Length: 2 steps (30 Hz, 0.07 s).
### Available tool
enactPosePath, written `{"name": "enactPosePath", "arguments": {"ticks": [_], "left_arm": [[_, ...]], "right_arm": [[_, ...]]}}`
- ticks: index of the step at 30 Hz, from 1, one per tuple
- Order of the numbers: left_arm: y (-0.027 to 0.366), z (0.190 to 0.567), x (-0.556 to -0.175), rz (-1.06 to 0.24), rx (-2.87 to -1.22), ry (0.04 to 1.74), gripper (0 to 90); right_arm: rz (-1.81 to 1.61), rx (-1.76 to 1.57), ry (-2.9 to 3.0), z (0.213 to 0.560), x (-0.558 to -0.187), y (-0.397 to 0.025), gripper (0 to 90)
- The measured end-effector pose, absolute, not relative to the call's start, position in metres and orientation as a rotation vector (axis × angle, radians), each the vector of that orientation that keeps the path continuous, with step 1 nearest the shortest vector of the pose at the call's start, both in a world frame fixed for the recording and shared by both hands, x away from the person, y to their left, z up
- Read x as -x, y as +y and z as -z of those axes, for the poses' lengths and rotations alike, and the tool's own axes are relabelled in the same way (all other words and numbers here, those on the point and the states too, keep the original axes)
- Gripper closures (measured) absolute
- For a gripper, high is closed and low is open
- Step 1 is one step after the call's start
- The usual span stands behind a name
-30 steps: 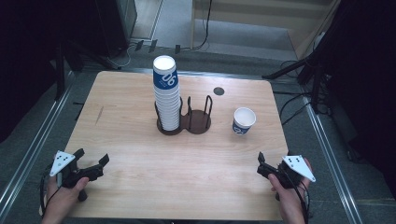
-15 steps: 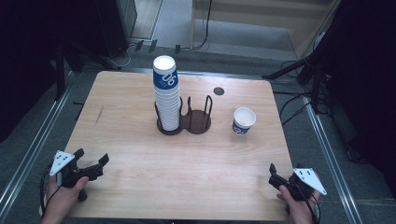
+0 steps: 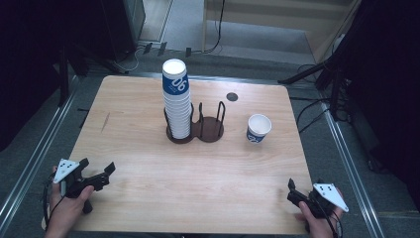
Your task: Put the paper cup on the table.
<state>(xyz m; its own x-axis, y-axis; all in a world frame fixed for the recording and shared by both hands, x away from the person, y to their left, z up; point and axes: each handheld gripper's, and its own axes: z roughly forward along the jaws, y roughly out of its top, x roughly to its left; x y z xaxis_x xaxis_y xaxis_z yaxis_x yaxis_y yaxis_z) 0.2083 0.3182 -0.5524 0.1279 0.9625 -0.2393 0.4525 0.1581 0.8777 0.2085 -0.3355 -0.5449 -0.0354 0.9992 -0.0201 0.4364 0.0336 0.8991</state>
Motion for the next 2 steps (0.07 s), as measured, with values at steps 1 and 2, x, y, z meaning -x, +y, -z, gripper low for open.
{"name": "enactPosePath", "arguments": {"ticks": [1, 2], "left_arm": [[0.3189, 0.5526, -0.2084, -0.662, -1.44, 1.475, 0.0], [0.3189, 0.5526, -0.2084, -0.662, -1.44, 1.475, 0.0]], "right_arm": [[-0.973, -1.508, 1.577, 0.5424, -0.2086, -0.3337, 0.0], [-0.986, -1.501, 1.589, 0.5372, -0.2084, -0.3289, 0.0]]}}
